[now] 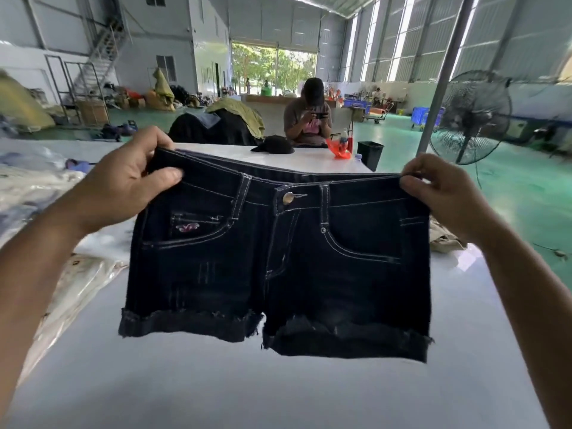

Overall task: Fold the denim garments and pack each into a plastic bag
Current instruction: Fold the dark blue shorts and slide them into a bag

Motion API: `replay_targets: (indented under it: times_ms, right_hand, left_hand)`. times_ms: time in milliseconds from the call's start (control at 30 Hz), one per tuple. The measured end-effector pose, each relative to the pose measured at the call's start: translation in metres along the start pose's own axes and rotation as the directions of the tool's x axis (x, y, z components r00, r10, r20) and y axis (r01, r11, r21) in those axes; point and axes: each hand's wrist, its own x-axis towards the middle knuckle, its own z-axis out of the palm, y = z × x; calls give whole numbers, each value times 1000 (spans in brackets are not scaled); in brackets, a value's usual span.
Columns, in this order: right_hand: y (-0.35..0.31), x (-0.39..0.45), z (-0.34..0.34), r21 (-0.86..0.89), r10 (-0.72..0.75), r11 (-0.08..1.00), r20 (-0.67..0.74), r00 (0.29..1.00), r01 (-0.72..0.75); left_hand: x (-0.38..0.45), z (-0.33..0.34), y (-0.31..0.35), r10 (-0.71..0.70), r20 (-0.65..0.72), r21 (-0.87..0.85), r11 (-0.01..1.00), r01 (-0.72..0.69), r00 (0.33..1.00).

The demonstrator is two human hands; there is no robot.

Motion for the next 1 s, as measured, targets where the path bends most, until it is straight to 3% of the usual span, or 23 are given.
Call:
replay_targets:
  times_ms: [67,133,167,233,333,433,467,500,567,633,733,800,867,933,1000]
  right_hand:
    - [-11,-10,-10,234,5,972,33,999,-13]
    - [-10,-9,-15,445,63,890,91,994,-97]
    - [0,-5,-12,470,120,868,112,986,-159]
    - [32,2,6,341,279,888,137,950,-310]
    - [100,-6,52,56,512,855,58,857,-515]
    - [163,-56,86,-185,763,641,53,644,-745]
    - [179,-77,92,-334,812,560,44,581,-758]
    - [193,-98,96,-445,838,505,47,544,-740]
    - [208,-132,100,-541,864,448,56,501,-712]
    - [215,-155,100,-610,854,442,62,517,-658]
    - [225,-168,100,-595,869,431,71,490,-679]
    - [230,-167,98,-480,888,423,48,458,-768]
    - [228,-159,92,-389,867,447,-31,497,-805]
    - [217,-144,88,-387,781,535,-112,615,-751]
    - [192,-126,94,-381,629,678,-141,765,-628]
  left_hand:
    - [-10,-2,2,-63,49,-216,974,72,997]
    - [-12,0,-8,-147,152,-426,883,199,977]
    - [-12,6,-15,-209,208,-471,835,285,956]
    - [-11,34,-38,-368,272,-449,768,456,889]
    - [-33,102,-89,-591,262,-187,744,641,763]
    - [-88,160,-135,-768,317,222,630,744,556]
    - [-109,172,-147,-783,312,394,622,676,539]
    - [-128,181,-157,-776,279,547,612,571,565]
    - [-154,195,-162,-677,235,695,619,366,698]
    - [-168,208,-150,-515,320,725,673,144,795]
    - [-176,230,-121,-349,563,676,716,-174,749]
    - [-186,248,-111,-322,628,668,691,-277,709]
    - [-190,263,-100,-405,614,688,695,-208,678]
    - [-192,277,-97,-401,555,666,739,-101,729]
    - [-185,289,-96,-438,523,579,812,73,731]
